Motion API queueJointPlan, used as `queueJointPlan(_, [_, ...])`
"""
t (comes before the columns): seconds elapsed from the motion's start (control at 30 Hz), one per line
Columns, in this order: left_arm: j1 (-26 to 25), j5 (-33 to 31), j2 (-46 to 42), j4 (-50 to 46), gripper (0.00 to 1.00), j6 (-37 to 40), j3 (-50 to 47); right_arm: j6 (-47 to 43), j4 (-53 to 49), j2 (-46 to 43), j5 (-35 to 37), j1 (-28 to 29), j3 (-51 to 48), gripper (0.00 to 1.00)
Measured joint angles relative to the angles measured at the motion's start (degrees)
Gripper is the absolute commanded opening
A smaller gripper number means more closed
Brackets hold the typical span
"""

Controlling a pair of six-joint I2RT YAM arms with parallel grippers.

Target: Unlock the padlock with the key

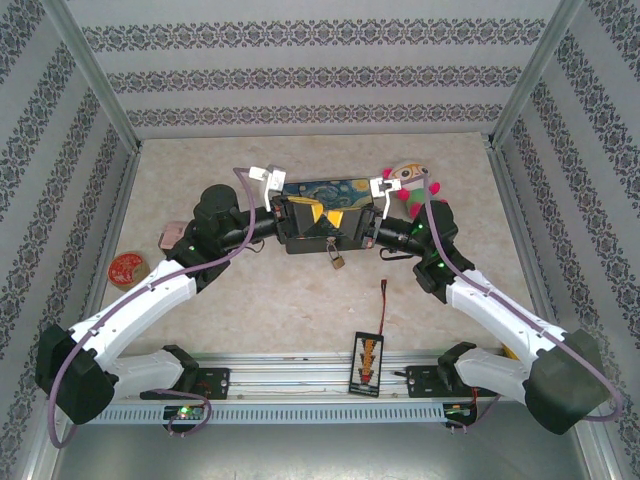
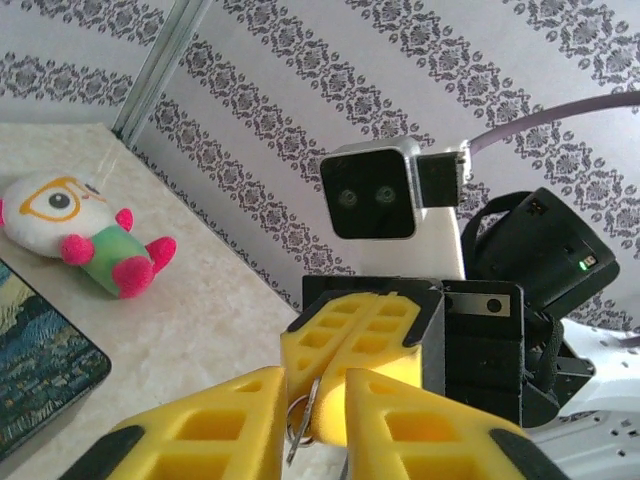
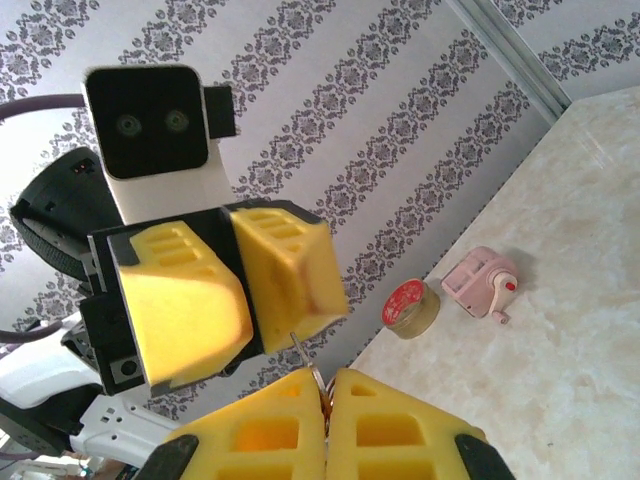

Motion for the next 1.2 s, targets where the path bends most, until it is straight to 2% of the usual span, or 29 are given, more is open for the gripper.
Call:
queueJointPlan(0.1, [0.1,0.4,0.0,1.2,0.16,-0.6,-0.3,0.0,0.0,0.2,0.0,0.3,0.0,0.0])
queueJointPlan(0.23, [0.2,0.9,0.0,2.0,0.36,-1.0,-0.8,0.0,0.0,0.2,0.0,0.4,0.0,0.0])
queueJointPlan(0.33, [0.5,0.7,0.0,2.0,0.38,-0.9,-1.2,0.0,0.0,0.2,0.0,0.4,0.0,0.0])
queueJointPlan(0.5, [0.9,0.6,-0.3,1.1,0.31,-0.7,-1.9,0.0,0.0,0.2,0.0,0.4,0.0,0.0])
queueJointPlan(0.63, [0.9,0.8,-0.3,0.9,0.29,-0.6,-2.5,0.0,0.0,0.2,0.0,0.5,0.0,0.0])
queueJointPlan(0.83, [0.9,1.8,-0.3,0.9,0.19,-0.9,-2.5,0.0,0.0,0.2,0.0,1.4,0.0,0.0])
queueJointPlan(0.93, [0.9,2.3,-0.2,1.3,0.07,-1.0,-2.5,0.0,0.0,0.5,0.0,1.5,0.0,0.0])
queueJointPlan(1.03, [0.9,2.9,0.1,1.9,0.02,-0.9,-2.6,0.0,0.0,0.8,0.3,1.5,0.0,0.0])
queueJointPlan(1.2, [1.1,3.4,0.2,2.3,0.0,-1.0,-2.6,0.0,0.4,0.8,0.5,1.5,0.0,0.0])
